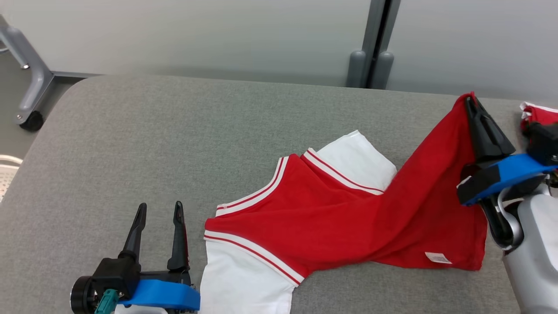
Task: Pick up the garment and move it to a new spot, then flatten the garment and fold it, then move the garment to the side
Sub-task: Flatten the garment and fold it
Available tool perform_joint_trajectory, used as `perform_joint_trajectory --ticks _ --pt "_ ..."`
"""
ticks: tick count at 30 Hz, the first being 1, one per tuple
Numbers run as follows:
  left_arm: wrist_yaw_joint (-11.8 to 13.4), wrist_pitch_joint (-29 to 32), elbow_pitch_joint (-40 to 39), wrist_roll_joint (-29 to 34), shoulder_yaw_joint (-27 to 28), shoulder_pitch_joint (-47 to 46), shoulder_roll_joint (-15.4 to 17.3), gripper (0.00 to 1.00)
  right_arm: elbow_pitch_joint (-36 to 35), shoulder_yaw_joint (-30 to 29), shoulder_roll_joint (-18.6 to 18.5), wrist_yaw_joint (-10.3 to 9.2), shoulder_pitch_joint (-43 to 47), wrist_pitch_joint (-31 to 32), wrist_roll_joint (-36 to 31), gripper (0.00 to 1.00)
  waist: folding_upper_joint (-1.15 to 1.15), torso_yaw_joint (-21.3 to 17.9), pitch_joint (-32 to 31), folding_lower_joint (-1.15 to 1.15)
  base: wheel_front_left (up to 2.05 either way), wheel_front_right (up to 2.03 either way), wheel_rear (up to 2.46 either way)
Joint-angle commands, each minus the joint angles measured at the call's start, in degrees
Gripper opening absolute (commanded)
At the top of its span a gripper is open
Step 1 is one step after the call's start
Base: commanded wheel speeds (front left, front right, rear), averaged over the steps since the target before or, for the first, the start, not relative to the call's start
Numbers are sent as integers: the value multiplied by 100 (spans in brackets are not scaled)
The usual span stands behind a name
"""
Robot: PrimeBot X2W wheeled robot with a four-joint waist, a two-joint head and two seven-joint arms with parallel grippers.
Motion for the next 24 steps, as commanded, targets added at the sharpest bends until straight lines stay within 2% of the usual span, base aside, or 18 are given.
perform_joint_trajectory --ticks 1,2,3,4,8,13,17,24 --pt "7 -27 2 -18 14 -50 -5 100 443 105 -9 3 -249 -94 -41 39 -1 78 57 0 0 0 0" --pt "6 -27 3 -19 14 -48 -5 100 674 159 -1 3 -336 -112 -48 100 -1 92 68 0 0 0 0" --pt "6 -27 3 -19 14 -48 -5 100 674 159 -1 3 -336 -112 -48 100 -1 92 68 0 0 0 0" --pt "7 -27 0 -17 15 -35 -4 100 1088 267 13 3 -501 -202 -47 100 -1 110 83 0 0 0 0" --pt "40 -27 -21 -8 44 20 -4 100 1625 454 28 2 -682 -441 17 100 -1 72 83 0 0 0 0" --pt "40 -27 -26 38 63 56 -4 100 1768 564 -56 2 -572 -597 109 100 -1 -65 22 0 0 0 0" --pt "15 -27 -32 97 143 85 -6 100 1555 465 -162 3 -221 -649 206 100 -1 -254 -73 0 0 0 0" --pt "-11 -27 -75 227 313 246 -5 100 377 -203 -156 3 854 -655 123 100 -1 -626 -246 0 0 0 0"
